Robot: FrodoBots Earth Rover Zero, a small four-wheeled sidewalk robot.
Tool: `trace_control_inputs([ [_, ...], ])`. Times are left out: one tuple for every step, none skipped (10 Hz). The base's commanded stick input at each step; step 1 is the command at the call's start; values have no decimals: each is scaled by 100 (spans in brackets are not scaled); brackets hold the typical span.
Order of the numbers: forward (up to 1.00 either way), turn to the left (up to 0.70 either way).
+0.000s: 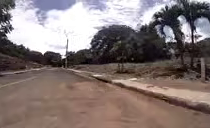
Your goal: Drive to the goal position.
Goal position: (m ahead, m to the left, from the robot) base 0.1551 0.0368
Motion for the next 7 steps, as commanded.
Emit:
trace_control_inputs([
  [100,0],
  [100,0],
  [100,0],
  [100,18],
  [100,27],
  [100,27],
  [100,27],
])
